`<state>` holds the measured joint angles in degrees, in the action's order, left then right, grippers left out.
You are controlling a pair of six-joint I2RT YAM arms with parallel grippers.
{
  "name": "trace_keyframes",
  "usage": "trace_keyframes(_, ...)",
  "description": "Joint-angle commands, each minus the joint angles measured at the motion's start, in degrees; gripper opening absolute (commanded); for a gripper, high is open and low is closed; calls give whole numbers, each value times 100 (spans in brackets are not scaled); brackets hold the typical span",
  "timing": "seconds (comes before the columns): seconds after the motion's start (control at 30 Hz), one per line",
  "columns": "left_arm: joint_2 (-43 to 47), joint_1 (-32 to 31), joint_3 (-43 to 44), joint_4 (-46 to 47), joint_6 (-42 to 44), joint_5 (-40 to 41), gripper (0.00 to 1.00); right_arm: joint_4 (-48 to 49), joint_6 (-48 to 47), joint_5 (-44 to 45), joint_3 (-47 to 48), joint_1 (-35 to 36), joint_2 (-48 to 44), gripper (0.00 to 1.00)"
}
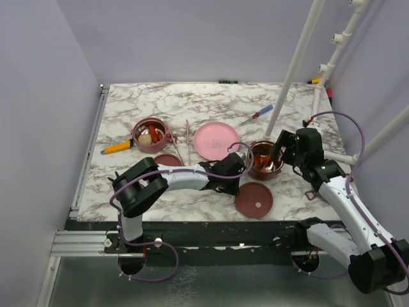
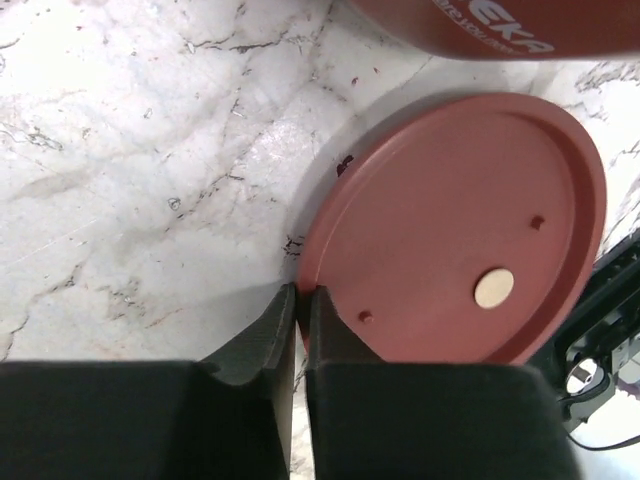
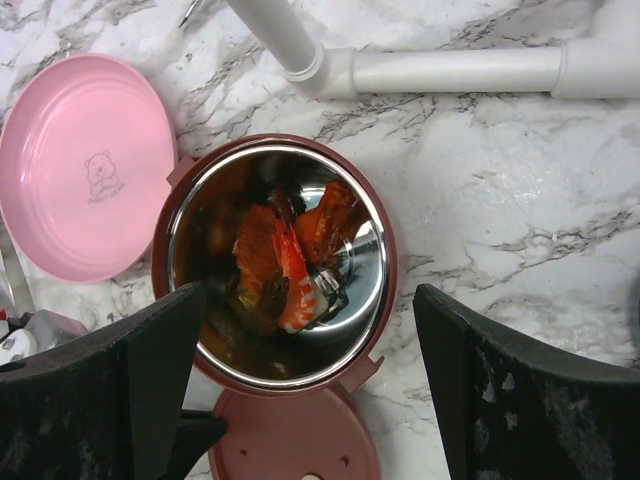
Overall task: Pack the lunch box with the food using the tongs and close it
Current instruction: Pick up the box lid from the center of the board, then move the packing box to the center of the board.
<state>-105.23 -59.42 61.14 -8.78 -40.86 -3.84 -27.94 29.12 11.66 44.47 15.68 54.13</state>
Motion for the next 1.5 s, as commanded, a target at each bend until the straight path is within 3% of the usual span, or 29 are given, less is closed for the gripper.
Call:
trace_keyframes(0.0, 33, -18, -26, -912, 335, 584, 0, 15, 49, -208, -1, -123, 118, 89)
trace_keyframes(0.13, 700, 65, -259, -1038, 381, 1425, 0, 72, 127, -845, -166, -660, 260, 87)
trace_keyframes(0.27, 1207, 459, -433, -1063, 416, 1257, 0, 328, 144, -1846, -358, -1364, 391, 78)
trace_keyframes(0.37, 1553, 670, -459, -1061, 455, 1174, 0, 462, 104, -2177, -425, -1462, 537, 72)
trace_keyframes(0.47, 1864, 873, -338, -1192, 615, 1269, 0, 431, 72, -2254, -451, -1463, 724, 63)
trace_keyframes(0.63, 2155, 1390, -5, -1577, 1024, 1213, 0, 344, -52, -2051, -451, -1463, 905, 59)
trace_keyframes(0.8, 2351, 1760, 271, -1913, 1472, 1104, 0, 198, -245, -1936, -380, -1463, 1159, 47)
trace_keyframes(0.97, 2367, 2091, 758, -2442, 1780, 1029, 0, 74, -446, -1786, -293, -1463, 1265, 25)
trace_keyframes(1.07, 2339, 2243, 1120, -2664, 1930, 925, 0, 115, -577, -1983, -271, -1463, 1282, 3)
trace_keyframes(1.1, 2328, 2297, 1237, -2720, 1964, 879, 0, 134, -635, -2064, -272, -1463, 1284, 1)
trace_keyframes(1.47, 2120, 2722, 2275, -3221, 2326, 426, 0, 290, -1113, -2970, -183, -1193, 1137, 1)
